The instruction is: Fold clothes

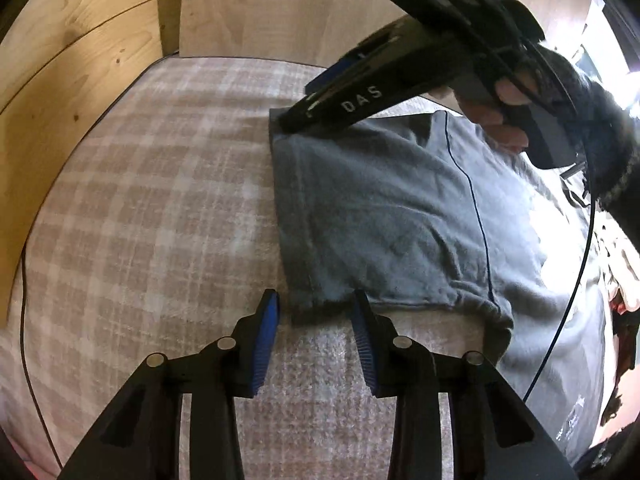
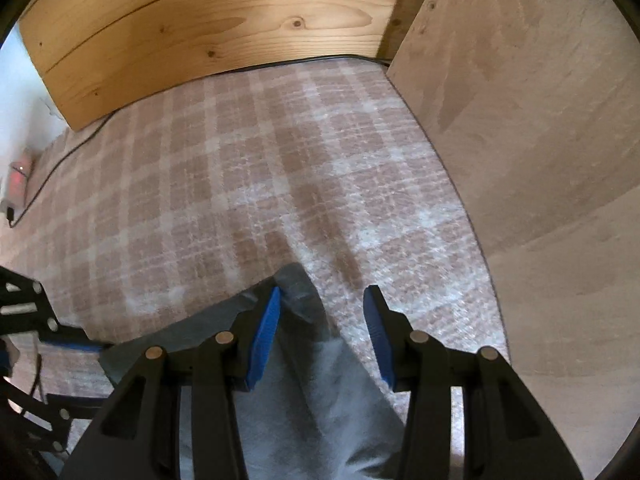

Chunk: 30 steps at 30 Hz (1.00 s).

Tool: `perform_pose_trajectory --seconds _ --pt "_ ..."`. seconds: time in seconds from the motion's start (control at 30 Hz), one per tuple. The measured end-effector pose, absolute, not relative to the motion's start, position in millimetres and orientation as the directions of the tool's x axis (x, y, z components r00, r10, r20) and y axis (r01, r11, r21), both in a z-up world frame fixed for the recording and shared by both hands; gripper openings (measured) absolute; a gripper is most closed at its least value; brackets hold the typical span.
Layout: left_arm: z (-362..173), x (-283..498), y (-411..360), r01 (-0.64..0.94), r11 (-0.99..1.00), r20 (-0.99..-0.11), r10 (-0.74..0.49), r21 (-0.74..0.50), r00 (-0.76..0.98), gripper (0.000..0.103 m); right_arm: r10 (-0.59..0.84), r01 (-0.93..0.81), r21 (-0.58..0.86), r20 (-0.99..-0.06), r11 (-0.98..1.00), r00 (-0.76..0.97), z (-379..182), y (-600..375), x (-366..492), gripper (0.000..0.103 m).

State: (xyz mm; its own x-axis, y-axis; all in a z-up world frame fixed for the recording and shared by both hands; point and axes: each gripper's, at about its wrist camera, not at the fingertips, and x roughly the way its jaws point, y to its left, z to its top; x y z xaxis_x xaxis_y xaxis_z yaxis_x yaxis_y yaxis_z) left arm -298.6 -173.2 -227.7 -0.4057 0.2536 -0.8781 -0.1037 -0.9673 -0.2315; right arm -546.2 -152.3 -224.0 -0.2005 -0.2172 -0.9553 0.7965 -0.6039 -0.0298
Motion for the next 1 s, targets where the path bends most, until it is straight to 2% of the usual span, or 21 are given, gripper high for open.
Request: perform_pose_trajectory --seconds 0.07,0.1,0.13,0.27,0.57,0.83,1.0 --pt "-228 -300 -173 -0.109 -0.967 -0.879 0.253 -0.229 -0.405 0.024 -0.233 0.802 -0.009 -0.955 -0.597 -0.184 -225 -152 -548 0.039" --pt "-227 -300 -173 -0.115 -0.970 -0.879 0.244 -0.216 -0.409 0.023 -0.247 0.806 0.009 -0.954 -0.592 -0.171 -224 -151 -548 0.024" --pt "-227 -300 -172 -0.118 -0.972 -0.879 0.236 -0.205 -0.414 0.018 -0.261 0.809 0.026 -0.952 -0.587 -0.159 -223 -151 -548 0.004" --pt "-227 -301 -176 -0.122 -0.970 -0.872 0.244 -0.212 -0.425 0.007 -0.285 0.817 -0.014 -0.934 -0.577 -0.217 -214 -149 -543 0.004" --pt "-183 -294 -161 -0.209 -0.953 -0.830 0.295 -0.219 -0.473 0.007 -0.396 0.756 0.031 -0.866 -0.654 -0.307 -161 -87 -534 0.004" --pt "-136 -284 -85 -0.416 -0.874 -0.770 0.441 -0.252 -0.460 0.007 -0.364 0.673 -0.013 -0.833 -0.740 -0.416 -124 15 -487 0.004" --pt "-143 -275 -22 -0.544 -0.792 -0.772 0.521 -0.277 -0.364 0.006 -0.277 0.563 -0.030 -0.848 -0.826 -0.452 -141 88 -457 0.004"
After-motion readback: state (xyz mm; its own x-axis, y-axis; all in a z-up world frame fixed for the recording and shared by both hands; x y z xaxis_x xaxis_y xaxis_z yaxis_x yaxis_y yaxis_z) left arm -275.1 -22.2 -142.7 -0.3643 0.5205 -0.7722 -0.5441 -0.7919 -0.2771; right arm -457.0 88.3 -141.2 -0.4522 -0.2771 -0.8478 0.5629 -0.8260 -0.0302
